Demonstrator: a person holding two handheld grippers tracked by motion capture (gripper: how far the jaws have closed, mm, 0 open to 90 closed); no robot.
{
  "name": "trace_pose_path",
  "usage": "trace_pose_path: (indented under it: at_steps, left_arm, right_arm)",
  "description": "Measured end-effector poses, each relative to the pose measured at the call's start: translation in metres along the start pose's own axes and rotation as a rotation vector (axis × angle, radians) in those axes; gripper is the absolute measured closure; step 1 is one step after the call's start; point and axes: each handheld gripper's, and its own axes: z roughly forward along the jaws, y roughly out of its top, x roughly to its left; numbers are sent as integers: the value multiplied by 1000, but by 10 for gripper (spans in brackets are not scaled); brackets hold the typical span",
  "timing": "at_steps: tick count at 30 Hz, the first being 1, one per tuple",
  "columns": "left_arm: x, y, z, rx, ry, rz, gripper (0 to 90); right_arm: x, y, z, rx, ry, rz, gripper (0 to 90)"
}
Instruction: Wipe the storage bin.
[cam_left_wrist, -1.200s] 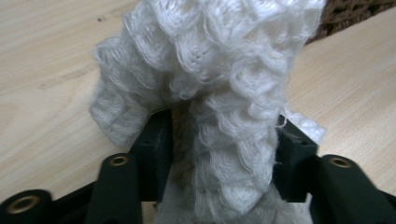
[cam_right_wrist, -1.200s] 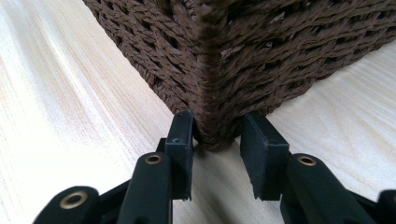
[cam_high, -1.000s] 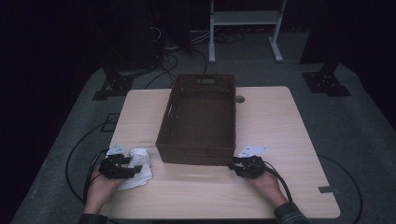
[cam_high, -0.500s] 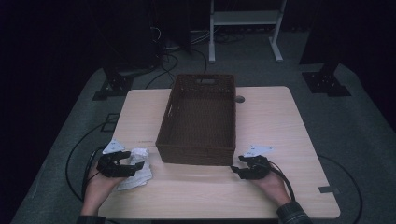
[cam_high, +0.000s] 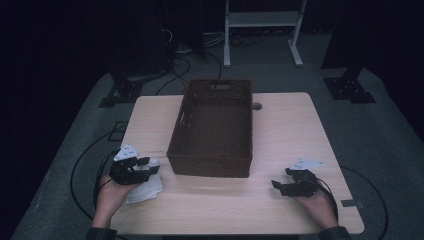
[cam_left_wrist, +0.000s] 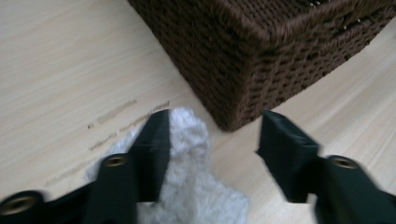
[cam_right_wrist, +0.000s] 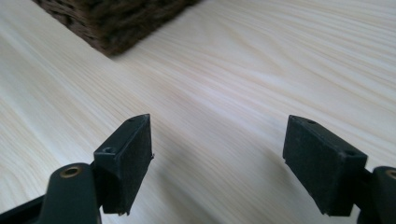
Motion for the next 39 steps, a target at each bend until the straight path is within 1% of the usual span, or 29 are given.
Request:
trace_pose_path:
  at_steps: [2, 4, 6, 7, 9, 10, 15, 16, 17, 19, 20, 21, 22, 23, 29, 32, 33, 34, 35, 36, 39]
  left_arm:
    - [1, 5, 2, -4, 5, -4, 617]
    - [2, 8, 5, -11, 7, -8, 687]
    - [4, 12, 8, -18, -3, -14, 762]
    - [4, 13, 10, -21, -4, -14, 823]
    - [4, 15, 13, -16, -10, -8, 884]
    - [4, 18, 15, -19, -13, -9, 899]
    - [2, 28, 20, -43, -5, -1, 899]
    - [1, 30, 21, -49, -8, -7, 898]
    - [0, 32, 23, -49, -11, -4, 898]
    - [-3, 35, 27, -46, -22, 10, 897]
    - [-6, 36, 28, -45, -7, 17, 898]
    - [-7, 37, 29, -45, -5, 20, 898]
    - [-8, 37, 29, -51, -15, 15, 897]
    - [-9, 37, 29, -51, -25, 18, 897]
    - [-15, 40, 30, -57, -36, 32, 896]
    - [-19, 41, 31, -60, -39, 39, 884]
    - [-19, 41, 30, -58, -31, 45, 871]
    - [-18, 41, 30, -60, -24, 43, 839]
    - [-17, 40, 29, -58, -27, 36, 793]
    - [-16, 39, 27, -55, -33, 34, 772]
    - [-16, 36, 21, -51, -29, 31, 666]
  right_arm:
    - [-6, -6, -6, -4, -27, 2, 233]
    - [-10, -11, -12, -1, -49, 8, 233]
    - [-15, -15, -16, -3, -59, 21, 233]
    - [-18, -17, -19, -6, -65, 35, 234]
    - [-21, -20, -22, -9, -73, 46, 234]
    - [-22, -21, -24, -10, -77, 51, 233]
    - [-25, -22, -26, -14, -100, 55, 233]
    - [-25, -23, -26, -12, -105, 57, 233]
    - [-26, -23, -26, -11, -106, 58, 233]
    - [-28, -24, -25, -5, -109, 63, 233]
    - [-28, -24, -24, 0, -110, 68, 233]
    - [-29, -24, -24, 3, -121, 70, 233]
    - [-29, -24, -23, 6, -132, 71, 233]
    - [-30, -25, -23, 15, -141, 73, 230]
    - [-31, -26, -23, 11, -144, 77, 224]
    - [-30, -26, -22, 10, -154, 62, 220]
    - [-30, -26, -21, 9, -155, 58, 218]
    - [-30, -26, -21, 9, -155, 58, 218]
    - [-30, -26, -21, 9, -153, 60, 218]
    - [-30, -26, -21, 8, -153, 61, 218]
    - [-29, -26, -21, 7, -153, 62, 217]
